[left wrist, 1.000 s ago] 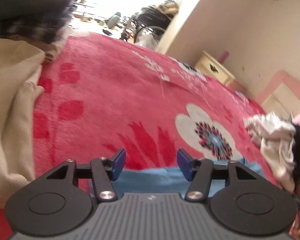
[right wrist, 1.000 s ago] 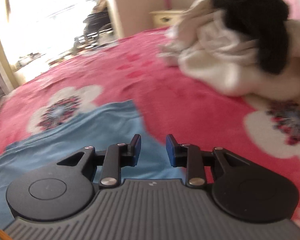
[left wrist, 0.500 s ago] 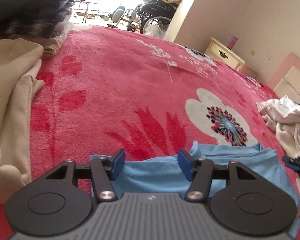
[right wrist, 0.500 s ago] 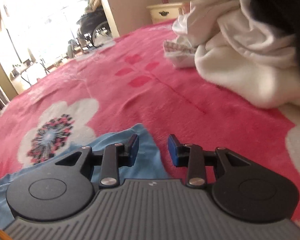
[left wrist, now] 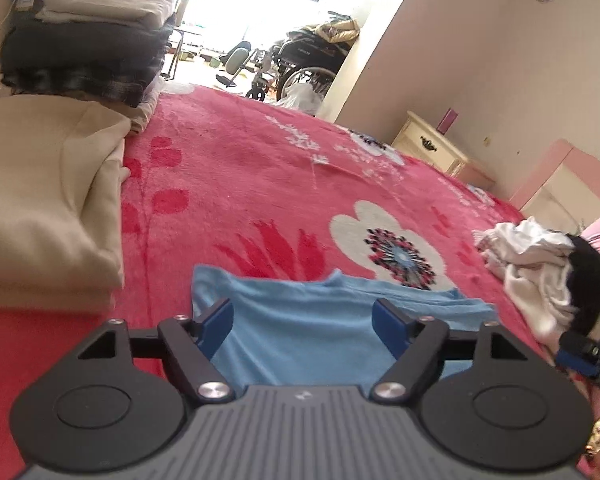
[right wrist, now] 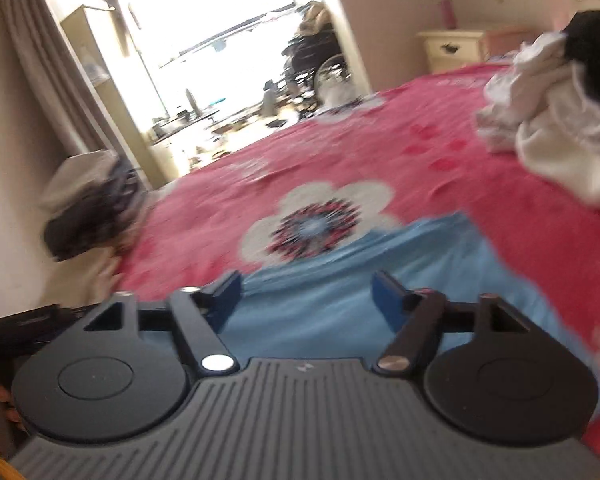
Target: Fold clothes
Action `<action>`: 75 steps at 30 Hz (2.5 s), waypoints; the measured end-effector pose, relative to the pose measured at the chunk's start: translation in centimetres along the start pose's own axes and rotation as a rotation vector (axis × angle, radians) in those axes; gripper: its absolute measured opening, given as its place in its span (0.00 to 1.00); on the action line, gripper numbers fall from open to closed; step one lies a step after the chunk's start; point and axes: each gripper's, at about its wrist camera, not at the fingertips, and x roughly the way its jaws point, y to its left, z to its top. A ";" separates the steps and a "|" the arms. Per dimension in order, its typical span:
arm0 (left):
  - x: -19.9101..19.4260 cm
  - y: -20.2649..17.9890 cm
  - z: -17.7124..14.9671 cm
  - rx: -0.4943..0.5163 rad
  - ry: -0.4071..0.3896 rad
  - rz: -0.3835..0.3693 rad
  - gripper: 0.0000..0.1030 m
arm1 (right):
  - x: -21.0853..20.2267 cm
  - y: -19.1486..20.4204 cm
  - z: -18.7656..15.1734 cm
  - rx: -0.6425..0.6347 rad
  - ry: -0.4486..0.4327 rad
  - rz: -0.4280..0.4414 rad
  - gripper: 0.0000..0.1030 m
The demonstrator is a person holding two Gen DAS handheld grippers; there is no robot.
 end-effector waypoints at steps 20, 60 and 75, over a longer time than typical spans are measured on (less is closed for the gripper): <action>-7.8 2.7 -2.3 -0.077 -0.085 0.053 0.83 | -3.9 8.8 -3.2 -0.127 0.056 0.076 0.99; -7.6 8.9 -3.6 -0.144 0.059 0.253 0.84 | 4.2 23.6 -19.5 -1.114 0.316 0.266 0.16; 2.5 8.6 -1.4 -0.458 0.296 -0.132 0.81 | 2.3 16.8 -11.0 -0.548 0.237 0.205 0.09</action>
